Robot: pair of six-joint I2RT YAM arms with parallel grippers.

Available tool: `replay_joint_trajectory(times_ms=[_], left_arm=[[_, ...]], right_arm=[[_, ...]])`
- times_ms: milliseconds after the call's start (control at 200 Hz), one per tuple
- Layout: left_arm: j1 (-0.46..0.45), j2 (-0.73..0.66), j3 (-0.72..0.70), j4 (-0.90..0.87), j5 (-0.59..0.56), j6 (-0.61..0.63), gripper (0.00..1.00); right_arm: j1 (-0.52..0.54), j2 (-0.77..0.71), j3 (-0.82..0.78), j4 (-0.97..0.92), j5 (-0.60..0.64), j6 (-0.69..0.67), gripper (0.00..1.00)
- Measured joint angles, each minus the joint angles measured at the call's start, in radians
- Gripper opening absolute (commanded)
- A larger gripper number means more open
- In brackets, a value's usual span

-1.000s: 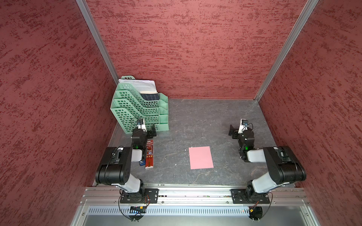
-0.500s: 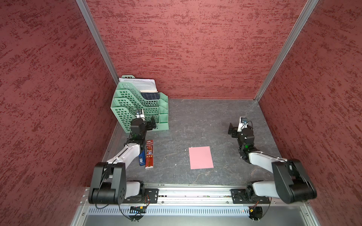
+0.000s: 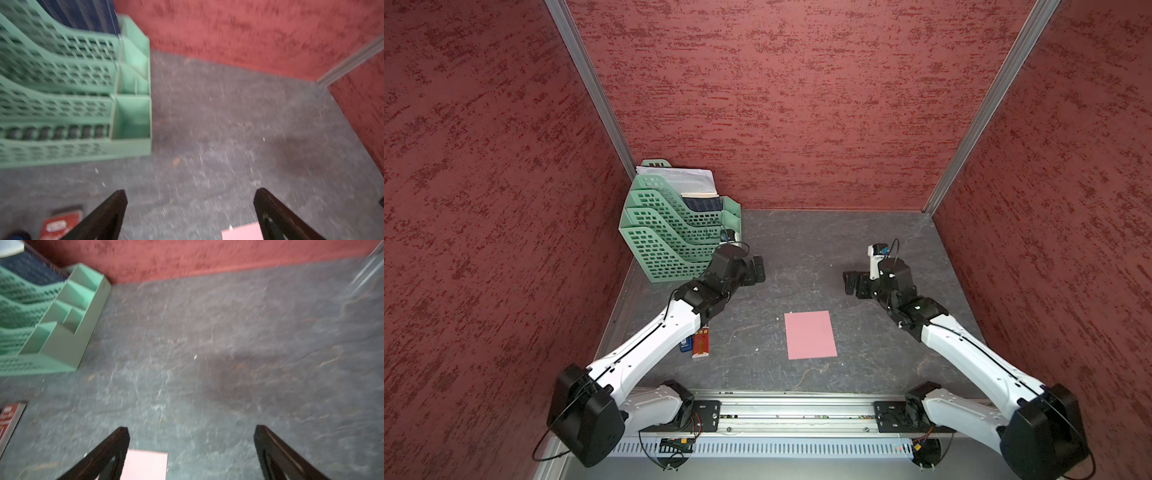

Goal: Fold the square paper along the opposite sides
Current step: Pick up the paper from the center of the board.

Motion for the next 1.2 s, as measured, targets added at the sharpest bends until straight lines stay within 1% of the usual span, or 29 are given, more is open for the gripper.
replay_joint_trajectory(times_ms=[95,180,245,341,391,546,596,736,811,862,1202], left_arm=[[-0.047,0.089,-0.03,-0.053,0.087,-0.089,0.94],[-0.069,0.142,-0.091,-0.07,0.175,-0.154,0.92],[-0.074,0.169,-0.131,-0.075,0.239,-0.19,0.91],[-0.075,0.193,-0.165,-0.069,0.325,-0.231,0.89],[-0.078,0.203,-0.175,-0.056,0.364,-0.249,0.87],[-0.104,0.228,-0.193,-0.004,0.458,-0.296,0.82],[-0.113,0.233,-0.2,0.011,0.476,-0.309,0.8],[-0.128,0.25,-0.219,0.039,0.513,-0.342,0.8],[-0.129,0.261,-0.219,0.051,0.52,-0.35,0.88],[-0.129,0.265,-0.215,0.065,0.523,-0.356,0.9],[-0.134,0.314,-0.196,0.158,0.518,-0.352,0.89]], right_arm=[[0.039,0.004,-0.035,-0.071,-0.079,0.051,0.99],[0.072,0.004,-0.072,-0.111,-0.144,0.1,0.98],[0.097,-0.002,-0.106,-0.119,-0.194,0.14,0.95],[0.125,-0.021,-0.167,-0.097,-0.273,0.198,0.91],[0.135,-0.03,-0.2,-0.074,-0.308,0.221,0.89],[0.153,-0.032,-0.299,0.027,-0.386,0.277,0.87],[0.155,-0.024,-0.322,0.059,-0.401,0.288,0.87],[0.161,0.028,-0.366,0.168,-0.437,0.316,0.85],[0.167,0.056,-0.375,0.237,-0.451,0.329,0.85],[0.173,0.072,-0.382,0.278,-0.458,0.336,0.85],[0.238,0.166,-0.394,0.47,-0.467,0.371,0.84]])
